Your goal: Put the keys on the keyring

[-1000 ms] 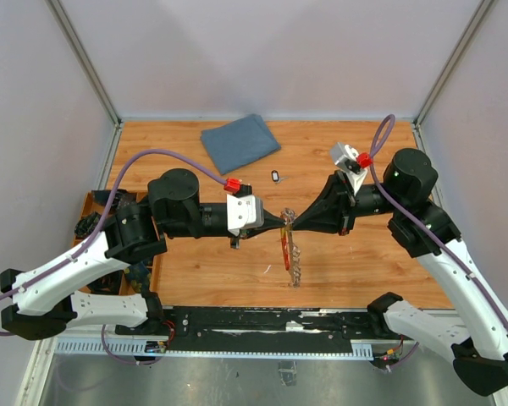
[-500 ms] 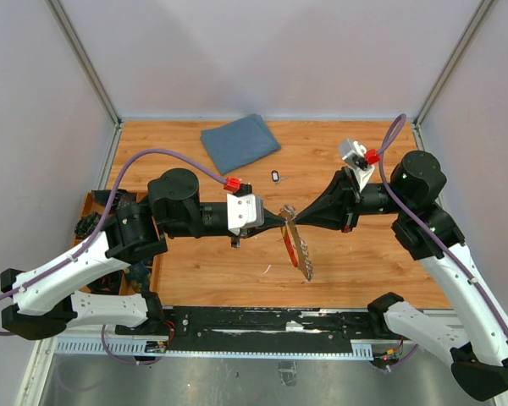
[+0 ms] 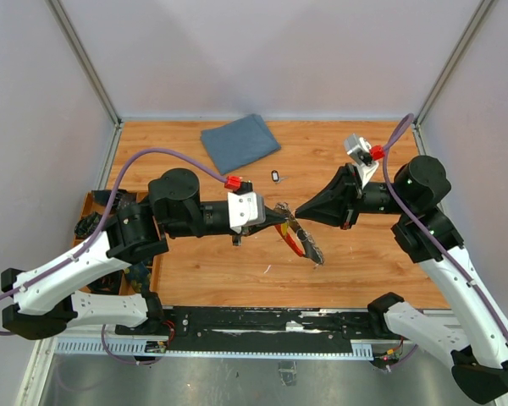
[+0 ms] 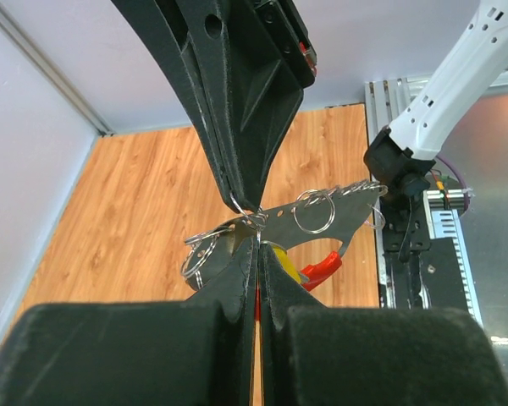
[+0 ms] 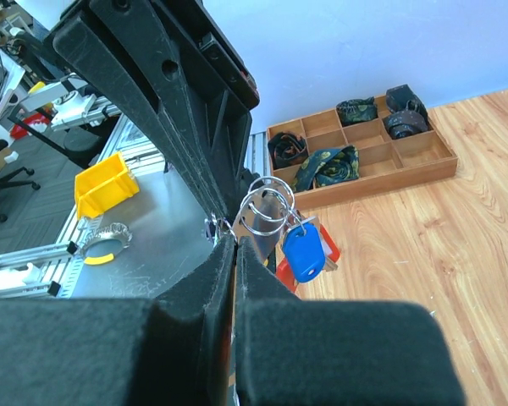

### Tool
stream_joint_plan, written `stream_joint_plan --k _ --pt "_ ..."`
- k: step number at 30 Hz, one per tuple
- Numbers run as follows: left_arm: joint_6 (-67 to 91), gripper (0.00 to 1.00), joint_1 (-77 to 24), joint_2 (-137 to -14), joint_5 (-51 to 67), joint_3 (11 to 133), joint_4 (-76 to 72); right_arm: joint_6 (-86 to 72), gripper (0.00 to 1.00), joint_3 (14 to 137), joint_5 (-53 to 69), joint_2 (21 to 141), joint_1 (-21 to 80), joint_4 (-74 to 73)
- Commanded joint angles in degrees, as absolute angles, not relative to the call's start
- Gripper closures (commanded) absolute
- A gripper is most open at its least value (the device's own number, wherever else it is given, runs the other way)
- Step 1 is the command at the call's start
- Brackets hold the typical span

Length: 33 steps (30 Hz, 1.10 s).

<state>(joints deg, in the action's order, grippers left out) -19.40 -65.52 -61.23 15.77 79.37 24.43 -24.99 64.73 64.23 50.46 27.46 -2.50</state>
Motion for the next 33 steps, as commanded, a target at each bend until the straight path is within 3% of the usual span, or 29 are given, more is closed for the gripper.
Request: stream_joint_plan --k 1,16,21,28,33 --pt "-18.7 1.00 -66.5 -61.6 15.1 79.1 21.8 -28.3 0.99 63.8 60.7 49.1 26.3 2.9" --pt "-16.1 0.98 -66.7 -61.4 10.4 77.2 17.9 -36.1 1.00 58.5 52.7 46.1 26.3 11.5" --pt "-14.8 0.91 -66.7 -60.7 9.1 75.9 15.8 -39.1 1.00 56.0 48.6 44.6 26.3 16.7" --pt "-12.7 0.70 -66.7 -59.4 8.5 74.3 12.4 -39.7 0.99 54.5 46.6 43.0 26.3 20.5" --pt "-10.0 0.64 -66.7 -58.3 7.0 72.8 9.0 -38.4 0.99 54.1 47.1 42.3 26.3 20.8"
